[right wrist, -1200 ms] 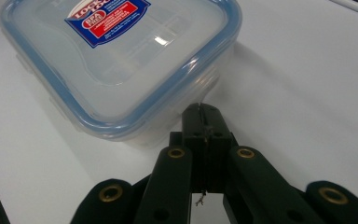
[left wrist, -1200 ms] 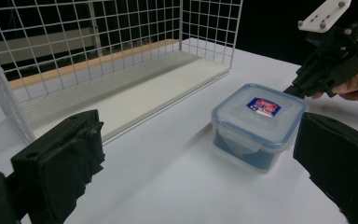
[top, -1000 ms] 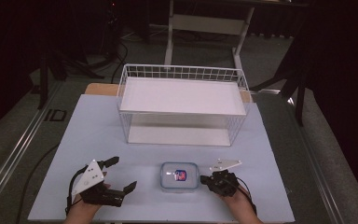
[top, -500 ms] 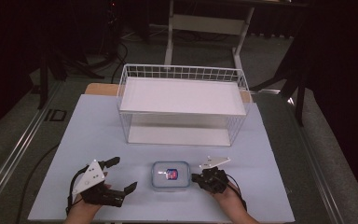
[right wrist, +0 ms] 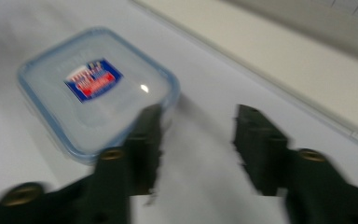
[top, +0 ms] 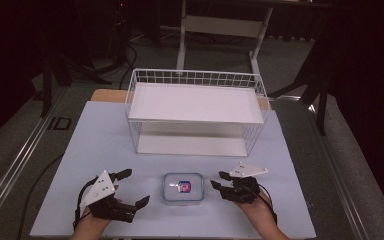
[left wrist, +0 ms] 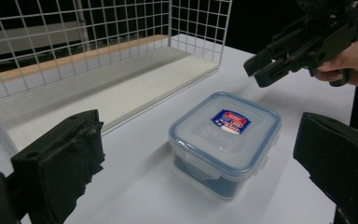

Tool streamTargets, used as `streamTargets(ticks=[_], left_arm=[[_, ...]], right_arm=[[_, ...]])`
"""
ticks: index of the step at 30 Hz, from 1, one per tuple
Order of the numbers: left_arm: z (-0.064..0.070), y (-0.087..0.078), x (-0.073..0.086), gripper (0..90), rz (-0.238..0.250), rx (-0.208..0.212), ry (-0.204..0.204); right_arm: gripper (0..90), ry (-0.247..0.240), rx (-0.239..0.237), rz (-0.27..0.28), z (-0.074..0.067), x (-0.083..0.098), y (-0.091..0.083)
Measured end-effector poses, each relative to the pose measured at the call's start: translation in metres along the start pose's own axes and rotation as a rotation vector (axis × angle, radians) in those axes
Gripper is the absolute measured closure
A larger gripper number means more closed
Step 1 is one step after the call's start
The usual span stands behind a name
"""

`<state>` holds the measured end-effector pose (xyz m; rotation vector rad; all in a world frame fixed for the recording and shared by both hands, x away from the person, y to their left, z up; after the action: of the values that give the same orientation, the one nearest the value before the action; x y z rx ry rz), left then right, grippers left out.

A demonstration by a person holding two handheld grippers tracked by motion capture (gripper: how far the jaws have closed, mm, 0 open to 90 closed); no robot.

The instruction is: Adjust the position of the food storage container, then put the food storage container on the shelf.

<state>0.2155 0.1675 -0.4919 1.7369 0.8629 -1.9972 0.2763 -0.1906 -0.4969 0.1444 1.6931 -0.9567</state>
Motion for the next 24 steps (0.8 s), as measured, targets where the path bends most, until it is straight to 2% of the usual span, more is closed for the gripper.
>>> streamTargets(ticks=[1,2,3,4,6,8,11,13,15,18,20,21,23,24], left_arm=[[0.001,0.001,0.0,2.4,-0.003,0.003,-0.005],[0.001,0.001,0.0,2.4,-0.003,0.003,-0.005],[0.002,0.002,-0.003,2.4,-0.008,0.004,-0.02],[0.004,0.003,-0.004,2.4,-0.005,0.012,-0.03],[0.007,0.005,-0.009,2.4,-0.016,0.023,-0.033],[0.01,0.008,-0.014,2.4,-0.041,0.033,-0.024],[0.012,0.013,-0.021,2.4,-0.084,0.06,-0.059],[0.011,0.017,-0.024,2.4,-0.128,0.059,-0.052],[0.011,0.021,-0.027,2.4,-0.168,0.052,-0.067],[0.007,0.028,-0.029,2.4,-0.197,0.074,-0.151],[0.005,0.033,-0.029,2.4,-0.217,0.077,-0.221],[0.003,0.036,-0.028,2.4,-0.232,0.08,-0.258],[0.0,0.041,-0.024,2.4,-0.243,0.084,-0.317],[-0.002,0.044,-0.022,2.4,-0.253,0.072,-0.331]], right_arm=[[37.5,0.005,-0.018,0.019,-0.001,-0.001,-0.002],[37.5,0.005,-0.018,0.019,-0.001,-0.001,-0.002],[28.3,0.007,-0.038,0.026,-0.002,-0.002,-0.002],[18.9,-0.012,-0.045,0.034,-0.006,-0.003,-0.003],[14.4,-0.018,-0.042,0.05,-0.008,-0.005,-0.006],[14.3,-0.008,-0.041,0.065,-0.008,-0.007,-0.007],[17.2,0.01,-0.054,0.06,-0.009,-0.009,-0.009],[20.1,-0.004,-0.049,0.058,-0.01,-0.01,-0.008],[20.1,0.001,-0.057,0.093,-0.011,-0.011,-0.009],[19.1,0.058,-0.072,0.054,-0.007,-0.012,-0.005],[19.1,0.106,-0.096,0.056,-0.005,-0.012,-0.002],[19.1,0.115,-0.094,0.053,-0.004,-0.012,-0.001],[17.8,0.135,-0.133,0.029,-0.004,-0.013,0.002],[16.8,0.142,-0.135,0.017,-0.005,-0.013,0.004]])
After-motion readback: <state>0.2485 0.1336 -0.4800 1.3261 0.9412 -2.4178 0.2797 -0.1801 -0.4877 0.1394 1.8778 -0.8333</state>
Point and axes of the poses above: each handheld gripper's, and its own axes: y roughly forward along the jaws, x roughly out of its underside, z roughly to its right, the point moved 2 cm from there along y, roughly forward along the jaws, and after that the axes turned 5 degrees about z, right-handed, at the moved point
